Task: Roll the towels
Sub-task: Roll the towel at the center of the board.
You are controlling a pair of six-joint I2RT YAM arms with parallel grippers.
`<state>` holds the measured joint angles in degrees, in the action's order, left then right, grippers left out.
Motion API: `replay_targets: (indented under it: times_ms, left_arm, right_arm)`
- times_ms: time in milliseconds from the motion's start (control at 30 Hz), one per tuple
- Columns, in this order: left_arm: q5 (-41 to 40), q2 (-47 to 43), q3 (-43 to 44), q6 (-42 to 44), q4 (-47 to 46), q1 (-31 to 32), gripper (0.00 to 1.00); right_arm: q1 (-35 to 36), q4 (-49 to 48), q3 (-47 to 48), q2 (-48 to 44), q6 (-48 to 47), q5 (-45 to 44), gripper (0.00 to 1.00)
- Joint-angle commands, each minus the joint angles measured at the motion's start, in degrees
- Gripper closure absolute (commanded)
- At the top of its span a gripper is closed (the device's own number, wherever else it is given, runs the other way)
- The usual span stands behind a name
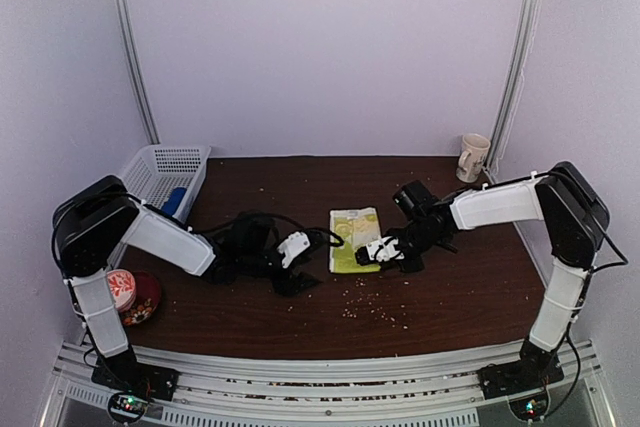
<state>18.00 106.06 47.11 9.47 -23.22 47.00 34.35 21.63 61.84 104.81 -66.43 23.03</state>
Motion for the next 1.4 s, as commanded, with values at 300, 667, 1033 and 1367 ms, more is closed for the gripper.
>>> replay_targets:
  times_ms: [300, 667, 1033, 1367]
  left_arm:
    - [-13.86, 1.7, -1.95, 21.21, -15.33, 10.28, 0.34]
    - [-16.6, 7.49, 3.5, 26.72, -12.94, 13.31, 0.34]
    - [-18.43, 10.59, 4.56, 30.64, -16.36, 14.32, 0.35]
    - [-18.57, 13.72, 6.97, 33.18, -13.68, 14.78, 0.48]
  right_arm:
    - [-3.72, 24.42, 10.74, 6.92, 2.83, 10.07, 1.0]
    - [-6.49, 39.24, 20.16, 14.98, 1.26, 16.0, 1.0]
    - [-6.53, 42.71, 22.54, 16.94, 1.0, 16.25, 1.0]
    - [-6.7, 43.87, 23.41, 17.61, 1.04, 16.06, 1.0]
